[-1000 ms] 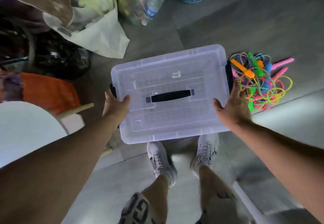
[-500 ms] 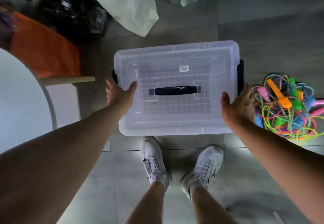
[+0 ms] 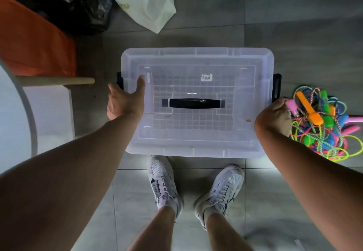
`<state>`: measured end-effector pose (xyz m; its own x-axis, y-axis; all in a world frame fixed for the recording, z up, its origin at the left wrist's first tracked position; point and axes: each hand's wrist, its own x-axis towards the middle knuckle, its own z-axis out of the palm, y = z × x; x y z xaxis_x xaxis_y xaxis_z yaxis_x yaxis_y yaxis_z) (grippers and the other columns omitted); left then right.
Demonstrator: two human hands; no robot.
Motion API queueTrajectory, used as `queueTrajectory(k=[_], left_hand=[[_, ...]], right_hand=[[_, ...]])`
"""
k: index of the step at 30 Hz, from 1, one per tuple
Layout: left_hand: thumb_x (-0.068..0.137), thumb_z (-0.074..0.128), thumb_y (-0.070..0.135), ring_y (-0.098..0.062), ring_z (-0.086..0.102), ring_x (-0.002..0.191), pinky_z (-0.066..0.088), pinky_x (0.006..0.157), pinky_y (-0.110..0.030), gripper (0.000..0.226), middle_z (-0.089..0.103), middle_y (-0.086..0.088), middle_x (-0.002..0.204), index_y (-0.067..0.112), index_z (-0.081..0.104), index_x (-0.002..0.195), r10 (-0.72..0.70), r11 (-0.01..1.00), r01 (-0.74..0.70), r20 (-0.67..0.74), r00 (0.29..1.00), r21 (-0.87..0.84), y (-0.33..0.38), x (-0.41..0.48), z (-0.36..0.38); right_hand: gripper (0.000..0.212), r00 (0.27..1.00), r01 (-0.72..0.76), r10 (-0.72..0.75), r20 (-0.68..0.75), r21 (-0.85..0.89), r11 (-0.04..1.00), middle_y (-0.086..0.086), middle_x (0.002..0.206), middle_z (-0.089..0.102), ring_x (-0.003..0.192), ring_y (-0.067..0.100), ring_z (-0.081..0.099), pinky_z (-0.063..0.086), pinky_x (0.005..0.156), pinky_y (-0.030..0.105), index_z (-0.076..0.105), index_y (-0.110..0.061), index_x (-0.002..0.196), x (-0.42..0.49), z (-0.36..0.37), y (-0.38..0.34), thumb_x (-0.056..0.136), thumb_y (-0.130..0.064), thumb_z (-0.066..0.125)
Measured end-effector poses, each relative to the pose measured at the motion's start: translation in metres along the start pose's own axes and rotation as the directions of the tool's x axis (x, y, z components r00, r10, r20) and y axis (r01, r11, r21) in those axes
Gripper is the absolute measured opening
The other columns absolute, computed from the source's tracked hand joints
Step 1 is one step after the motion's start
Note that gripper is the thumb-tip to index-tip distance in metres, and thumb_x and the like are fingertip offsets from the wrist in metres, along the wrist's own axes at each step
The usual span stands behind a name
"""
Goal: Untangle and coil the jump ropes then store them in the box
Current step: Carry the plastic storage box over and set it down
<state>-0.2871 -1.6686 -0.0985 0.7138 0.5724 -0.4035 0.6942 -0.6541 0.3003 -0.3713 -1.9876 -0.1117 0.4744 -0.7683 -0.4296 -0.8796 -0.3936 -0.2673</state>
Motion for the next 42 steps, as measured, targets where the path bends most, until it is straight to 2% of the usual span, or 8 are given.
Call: queueTrajectory(k=[5,9,11,15,20,25,38,42], left_hand=[[0.071,0.052,0.087,-0.028,0.058,0.095,0.049,0.078,-0.039,0.085,0.056,0.001,0.106,0.023,0.044,0.126,-0.075,0.993,0.083,0.103,0.992,-0.078,-0.010,0.013,-0.005],[0.062,0.050,0.094,-0.040,0.032,0.142,0.034,0.111,-0.060,0.123,0.031,-0.014,0.154,0.022,0.014,0.155,-0.192,0.977,0.205,0.187,0.963,-0.053,-0.022,0.014,-0.007],[0.067,0.054,0.089,-0.037,0.014,0.150,0.019,0.118,-0.063,0.124,0.015,-0.014,0.162,0.017,0.008,0.157,-0.161,0.987,0.162,0.120,0.980,0.001,-0.023,0.007,-0.011],[0.083,0.058,0.070,-0.035,0.032,0.136,0.037,0.106,-0.057,0.082,0.034,-0.016,0.144,0.012,0.038,0.138,-0.033,0.995,0.021,0.124,0.992,0.096,-0.031,-0.017,-0.021],[0.081,0.056,0.073,-0.039,0.052,0.120,0.047,0.099,-0.052,0.084,0.050,-0.018,0.133,0.008,0.043,0.134,-0.145,0.989,0.137,0.270,0.952,0.047,-0.049,-0.034,-0.018],[0.083,0.063,0.064,-0.032,0.058,0.107,0.046,0.071,-0.034,0.078,0.056,-0.013,0.134,0.014,0.041,0.138,-0.200,0.972,0.228,0.318,0.927,-0.052,-0.051,-0.052,-0.017],[0.073,0.051,0.065,-0.031,0.065,0.096,0.058,0.086,-0.049,0.063,0.064,-0.005,0.114,0.039,0.048,0.130,-0.071,0.995,0.088,0.272,0.960,-0.051,-0.014,-0.052,-0.080],[0.083,0.064,0.056,-0.017,0.063,0.092,0.057,0.073,-0.031,0.064,0.060,0.002,0.120,0.030,0.044,0.137,0.099,0.989,-0.073,0.205,0.974,-0.127,0.024,-0.034,-0.095]], right_hand=[[0.049,0.994,-0.060,0.057,0.098,0.024,0.998,0.031,0.144,0.047,0.130,0.048,0.047,0.038,0.105,0.050,0.036,-0.001,0.147,0.015,-0.004,0.002,0.109,-0.023,0.015],[0.055,0.991,-0.133,0.133,-0.032,0.020,0.991,0.026,0.153,0.035,0.139,0.043,0.035,0.028,0.111,0.050,0.033,-0.011,0.151,0.017,-0.009,-0.006,0.106,-0.041,0.022],[0.053,0.995,0.011,-0.010,-0.097,0.014,1.000,0.025,0.150,0.035,0.133,0.042,0.037,0.032,0.105,0.050,0.037,-0.015,0.147,0.008,-0.014,-0.005,0.103,-0.042,0.028],[0.058,0.967,0.235,-0.229,0.111,-0.039,0.971,0.023,0.144,0.040,0.129,0.043,0.039,0.037,0.100,0.055,0.044,-0.014,0.137,-0.015,-0.019,0.008,0.097,-0.054,0.030],[0.069,0.961,0.022,0.013,0.275,-0.125,0.992,0.026,0.149,0.039,0.130,0.046,0.045,0.040,0.103,0.053,0.037,-0.009,0.148,-0.032,-0.020,0.023,0.099,-0.058,0.034],[0.057,0.963,0.014,0.021,0.269,-0.126,0.992,0.027,0.149,0.038,0.128,0.046,0.047,0.041,0.102,0.050,0.037,-0.007,0.147,-0.042,-0.025,0.023,0.104,-0.045,0.033],[0.053,0.981,0.051,-0.036,0.189,-0.073,0.996,0.029,0.140,0.043,0.118,0.049,0.051,0.047,0.094,0.052,0.038,-0.007,0.146,-0.054,-0.083,-0.018,0.097,-0.026,0.045],[0.055,0.974,0.168,-0.168,0.153,0.009,0.986,0.025,0.137,0.045,0.103,0.039,0.055,0.040,0.078,0.035,0.040,-0.014,0.146,-0.028,-0.103,-0.054,0.092,-0.019,0.051]])
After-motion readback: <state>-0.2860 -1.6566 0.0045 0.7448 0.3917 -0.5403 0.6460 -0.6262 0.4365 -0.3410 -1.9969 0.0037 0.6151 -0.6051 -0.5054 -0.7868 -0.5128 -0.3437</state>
